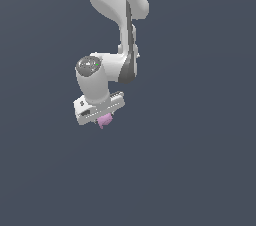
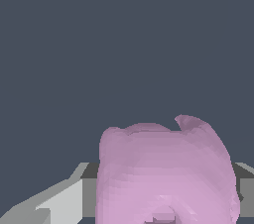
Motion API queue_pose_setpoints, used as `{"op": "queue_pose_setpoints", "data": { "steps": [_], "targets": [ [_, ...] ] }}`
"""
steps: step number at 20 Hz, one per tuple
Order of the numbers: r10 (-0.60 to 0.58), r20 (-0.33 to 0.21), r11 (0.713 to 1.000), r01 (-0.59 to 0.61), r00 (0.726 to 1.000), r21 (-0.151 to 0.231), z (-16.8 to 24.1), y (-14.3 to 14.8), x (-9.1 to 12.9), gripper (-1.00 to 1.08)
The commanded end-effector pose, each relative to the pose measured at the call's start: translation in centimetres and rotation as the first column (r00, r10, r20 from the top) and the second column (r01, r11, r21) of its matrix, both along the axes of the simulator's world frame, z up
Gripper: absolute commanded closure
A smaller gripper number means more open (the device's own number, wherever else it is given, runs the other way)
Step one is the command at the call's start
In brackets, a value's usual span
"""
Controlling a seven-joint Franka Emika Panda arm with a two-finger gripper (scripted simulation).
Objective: Pick up the object and move it to a goal position.
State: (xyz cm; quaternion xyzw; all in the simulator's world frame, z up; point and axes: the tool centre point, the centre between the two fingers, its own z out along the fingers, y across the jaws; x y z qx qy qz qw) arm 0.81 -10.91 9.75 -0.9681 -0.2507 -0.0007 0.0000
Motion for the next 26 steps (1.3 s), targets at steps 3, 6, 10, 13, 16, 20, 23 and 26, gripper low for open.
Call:
{"op": "queue_pose_setpoints", "data": {
  "steps": [3,6,10,13,16,20,23,26],
  "targets": [
    [0.000,0.000,1.000,0.000,1.000,0.000,2.3,-2.8,2.1,1.08],
    [0.000,0.000,1.000,0.000,1.000,0.000,3.7,-4.4,3.4,1.08],
    [0.001,-0.001,1.000,-0.001,1.000,0.000,5.3,-6.3,5.0,1.08],
    [0.001,-0.001,1.000,-0.001,1.000,0.000,6.4,-7.6,6.1,1.08],
    [0.001,-0.001,1.000,-0.001,1.000,0.000,7.4,-8.8,7.1,1.08],
    [0.001,-0.001,1.000,-0.001,1.000,0.000,8.6,-10.3,8.3,1.08],
    [0.001,-0.001,1.000,-0.001,1.000,0.000,9.4,-11.2,9.1,1.08],
    [0.001,-0.001,1.000,-0.001,1.000,0.000,10.1,-12.0,9.8,1.08]
  ]
}}
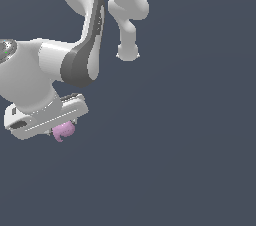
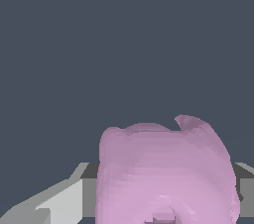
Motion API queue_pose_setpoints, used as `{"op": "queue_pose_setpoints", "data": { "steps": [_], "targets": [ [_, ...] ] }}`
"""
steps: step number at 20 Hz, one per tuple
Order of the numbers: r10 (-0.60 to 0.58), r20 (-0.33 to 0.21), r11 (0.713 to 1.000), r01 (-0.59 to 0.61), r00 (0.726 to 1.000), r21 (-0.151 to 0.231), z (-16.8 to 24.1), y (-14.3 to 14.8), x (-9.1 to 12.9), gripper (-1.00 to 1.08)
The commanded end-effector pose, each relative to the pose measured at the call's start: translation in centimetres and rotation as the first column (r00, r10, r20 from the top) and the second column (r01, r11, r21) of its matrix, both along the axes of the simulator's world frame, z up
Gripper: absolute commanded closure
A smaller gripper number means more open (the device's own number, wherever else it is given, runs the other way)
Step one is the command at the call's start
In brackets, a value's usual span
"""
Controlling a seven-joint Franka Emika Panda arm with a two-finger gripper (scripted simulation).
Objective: Pick up the object and move it to a goal position.
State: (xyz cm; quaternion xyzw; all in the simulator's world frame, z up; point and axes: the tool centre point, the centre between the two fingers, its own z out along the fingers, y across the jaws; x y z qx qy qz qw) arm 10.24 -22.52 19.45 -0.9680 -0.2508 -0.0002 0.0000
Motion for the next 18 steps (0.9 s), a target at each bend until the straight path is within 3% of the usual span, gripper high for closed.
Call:
{"op": "queue_pose_setpoints", "data": {
  "steps": [1,18],
  "targets": [
    [0.000,0.000,1.000,0.000,1.000,0.000,0.6,-0.6,0.6,1.08],
    [0.000,0.000,1.000,0.000,1.000,0.000,1.9,-2.2,2.0,1.08]
  ]
}}
